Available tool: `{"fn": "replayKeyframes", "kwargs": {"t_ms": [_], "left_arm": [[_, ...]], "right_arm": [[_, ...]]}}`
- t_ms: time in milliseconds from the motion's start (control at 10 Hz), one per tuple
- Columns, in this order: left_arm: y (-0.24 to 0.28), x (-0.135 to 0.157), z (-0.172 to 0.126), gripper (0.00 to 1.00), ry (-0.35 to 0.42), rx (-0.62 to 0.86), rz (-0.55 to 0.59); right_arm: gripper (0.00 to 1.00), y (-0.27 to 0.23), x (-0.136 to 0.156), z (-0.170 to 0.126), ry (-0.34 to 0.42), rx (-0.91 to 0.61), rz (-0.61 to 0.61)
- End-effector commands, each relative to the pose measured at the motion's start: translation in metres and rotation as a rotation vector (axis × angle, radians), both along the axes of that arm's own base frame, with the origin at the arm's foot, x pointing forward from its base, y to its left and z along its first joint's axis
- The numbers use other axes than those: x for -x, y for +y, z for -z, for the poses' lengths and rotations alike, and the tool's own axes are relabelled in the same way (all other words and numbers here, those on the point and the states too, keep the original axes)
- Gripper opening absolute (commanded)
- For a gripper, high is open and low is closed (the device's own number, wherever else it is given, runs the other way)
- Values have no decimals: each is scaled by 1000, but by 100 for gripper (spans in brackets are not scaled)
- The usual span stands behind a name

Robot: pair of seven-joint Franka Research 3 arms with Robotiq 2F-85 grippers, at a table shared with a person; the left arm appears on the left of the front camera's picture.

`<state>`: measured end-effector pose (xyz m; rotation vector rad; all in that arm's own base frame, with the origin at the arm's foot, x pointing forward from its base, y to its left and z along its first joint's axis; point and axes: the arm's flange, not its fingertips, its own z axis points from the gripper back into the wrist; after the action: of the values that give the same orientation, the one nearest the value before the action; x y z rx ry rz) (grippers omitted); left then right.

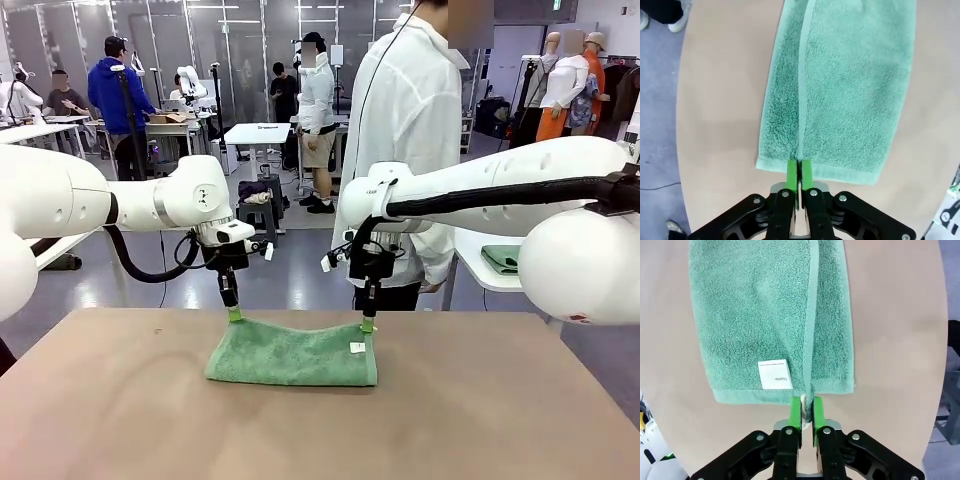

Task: Fold the towels and place them in the basket.
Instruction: When a person lays out a Towel with hook on the table, fold it in half twice.

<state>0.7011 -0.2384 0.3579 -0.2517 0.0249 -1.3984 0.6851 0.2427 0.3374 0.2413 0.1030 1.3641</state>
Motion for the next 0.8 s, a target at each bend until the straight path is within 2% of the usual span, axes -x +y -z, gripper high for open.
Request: {"fn": "replayKeyframes", "kwargs": {"t_ms": [0, 100, 200, 300, 400, 500, 600, 700], "left_arm": [[2, -1, -3, 23, -15, 15, -5], [5, 2, -6, 43, -45, 17, 1], [10, 5, -12, 27, -65, 24, -2], [16, 9, -19, 61, -77, 30, 1], [21, 16, -28, 45, -73, 46, 17], [28, 39, -41, 80, 7, 70, 51], [39, 69, -55, 62, 72, 114, 53], [56, 102, -72, 62, 92, 153, 125]], "right_arm": [[31, 2, 0, -2, -20, 9, -5], [51, 0, 2, -5, -39, 9, -11], [35, -1, 6, -9, -49, 10, -18], [71, -3, 9, -14, -69, 12, -18], [55, -4, 18, -22, -79, 4, -16], [91, -2, 43, -37, -33, -33, 4], [75, -6, 74, -53, -29, -49, 4], [75, -15, 108, -72, -37, -83, 5]]}}
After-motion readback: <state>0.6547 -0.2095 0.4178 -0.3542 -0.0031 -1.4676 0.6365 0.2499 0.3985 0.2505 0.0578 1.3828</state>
